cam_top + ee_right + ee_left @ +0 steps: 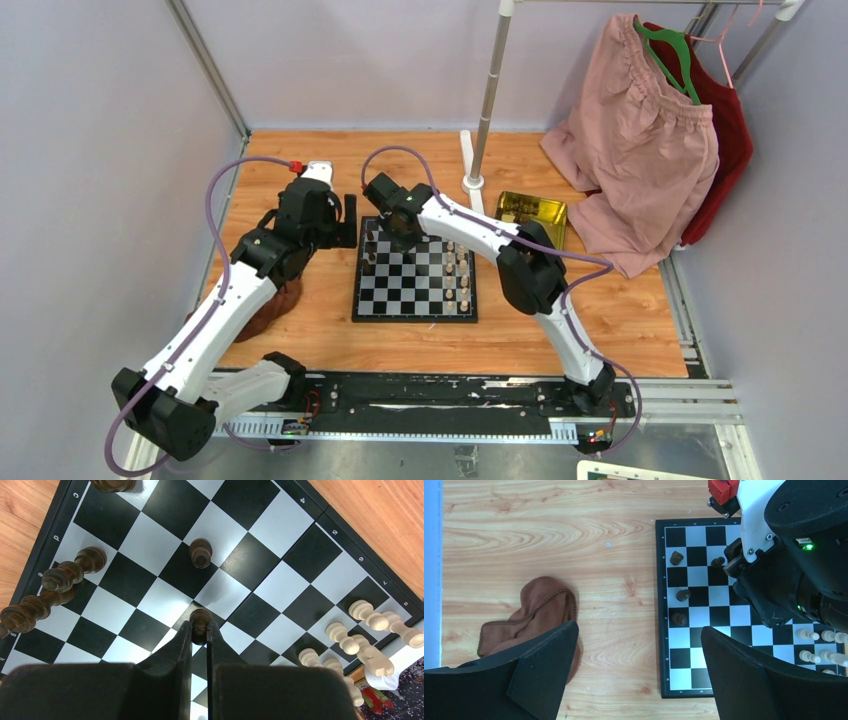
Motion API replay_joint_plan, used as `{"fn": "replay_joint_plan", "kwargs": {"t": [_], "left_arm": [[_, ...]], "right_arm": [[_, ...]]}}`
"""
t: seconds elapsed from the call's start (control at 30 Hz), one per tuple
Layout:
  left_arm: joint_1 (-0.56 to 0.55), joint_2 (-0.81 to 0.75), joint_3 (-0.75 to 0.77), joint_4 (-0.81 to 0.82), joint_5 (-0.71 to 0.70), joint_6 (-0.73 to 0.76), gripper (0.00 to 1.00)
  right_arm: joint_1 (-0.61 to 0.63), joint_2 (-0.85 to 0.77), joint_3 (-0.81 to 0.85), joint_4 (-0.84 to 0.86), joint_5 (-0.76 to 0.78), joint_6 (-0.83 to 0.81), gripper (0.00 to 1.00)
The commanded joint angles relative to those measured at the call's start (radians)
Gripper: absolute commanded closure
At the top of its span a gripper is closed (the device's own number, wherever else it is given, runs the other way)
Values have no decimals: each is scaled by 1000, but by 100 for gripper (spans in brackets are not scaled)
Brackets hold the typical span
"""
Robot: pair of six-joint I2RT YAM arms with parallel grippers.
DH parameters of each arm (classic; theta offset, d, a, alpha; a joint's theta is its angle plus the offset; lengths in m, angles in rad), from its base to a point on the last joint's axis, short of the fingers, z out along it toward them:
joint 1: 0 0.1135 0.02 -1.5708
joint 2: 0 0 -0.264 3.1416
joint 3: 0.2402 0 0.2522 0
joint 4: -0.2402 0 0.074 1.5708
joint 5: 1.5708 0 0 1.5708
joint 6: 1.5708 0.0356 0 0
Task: Set up the chess pieces on the board
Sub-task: Place the chess piece on the chessboard.
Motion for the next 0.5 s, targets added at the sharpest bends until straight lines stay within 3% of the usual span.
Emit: {"fn": "replay_joint_plan", "kwargs": {"t": [0.0, 0.33, 0.47], "left_arm": [[10, 5, 16, 16, -5, -8, 0], [12, 7, 6, 20, -2, -18, 0], [12, 9, 5, 21, -1, -20, 0]], "right_arm": [[16, 32, 14, -32, -11, -6, 93], [16, 46, 3, -31, -13, -6, 88], [16, 43, 2, -30, -16, -8, 76]]}}
